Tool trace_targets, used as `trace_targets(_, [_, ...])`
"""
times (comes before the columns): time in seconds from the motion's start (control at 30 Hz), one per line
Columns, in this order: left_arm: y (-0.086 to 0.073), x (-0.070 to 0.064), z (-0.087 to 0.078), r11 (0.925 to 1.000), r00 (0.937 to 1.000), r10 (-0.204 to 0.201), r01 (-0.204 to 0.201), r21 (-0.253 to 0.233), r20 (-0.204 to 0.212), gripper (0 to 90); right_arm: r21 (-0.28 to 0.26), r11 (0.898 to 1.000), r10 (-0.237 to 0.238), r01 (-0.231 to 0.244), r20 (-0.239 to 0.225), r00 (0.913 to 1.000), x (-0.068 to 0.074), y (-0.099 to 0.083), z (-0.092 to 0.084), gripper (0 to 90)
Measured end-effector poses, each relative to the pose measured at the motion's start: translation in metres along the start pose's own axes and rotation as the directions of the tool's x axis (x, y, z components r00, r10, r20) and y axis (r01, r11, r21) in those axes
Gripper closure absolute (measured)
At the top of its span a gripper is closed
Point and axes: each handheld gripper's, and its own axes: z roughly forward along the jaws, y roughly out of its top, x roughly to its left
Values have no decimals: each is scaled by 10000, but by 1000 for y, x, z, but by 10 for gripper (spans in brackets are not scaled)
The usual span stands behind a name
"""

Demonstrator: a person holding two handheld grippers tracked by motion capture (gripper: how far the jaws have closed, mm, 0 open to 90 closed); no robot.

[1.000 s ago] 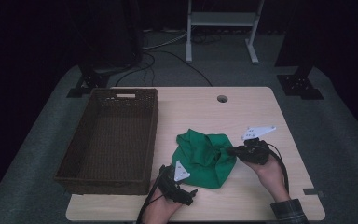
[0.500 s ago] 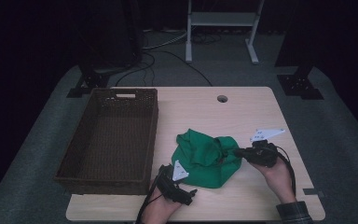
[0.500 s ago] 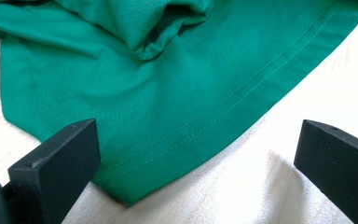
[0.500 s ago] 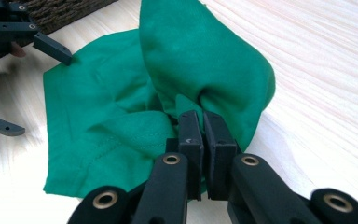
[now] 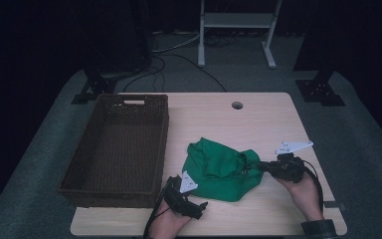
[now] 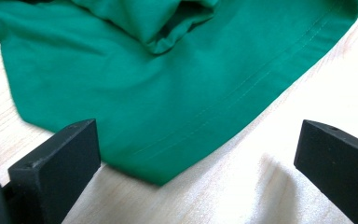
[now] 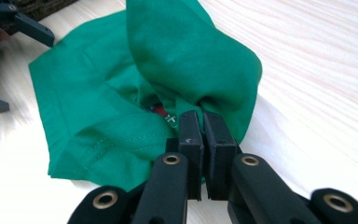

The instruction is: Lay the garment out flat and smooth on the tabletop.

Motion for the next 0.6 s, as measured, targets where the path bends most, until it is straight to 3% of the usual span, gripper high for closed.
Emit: trace_targets(0.6, [2,-2,3,9999,9999,111,-110,-114,99,0,25,9965,837,-839,447,9955,-26,-26,-19,875])
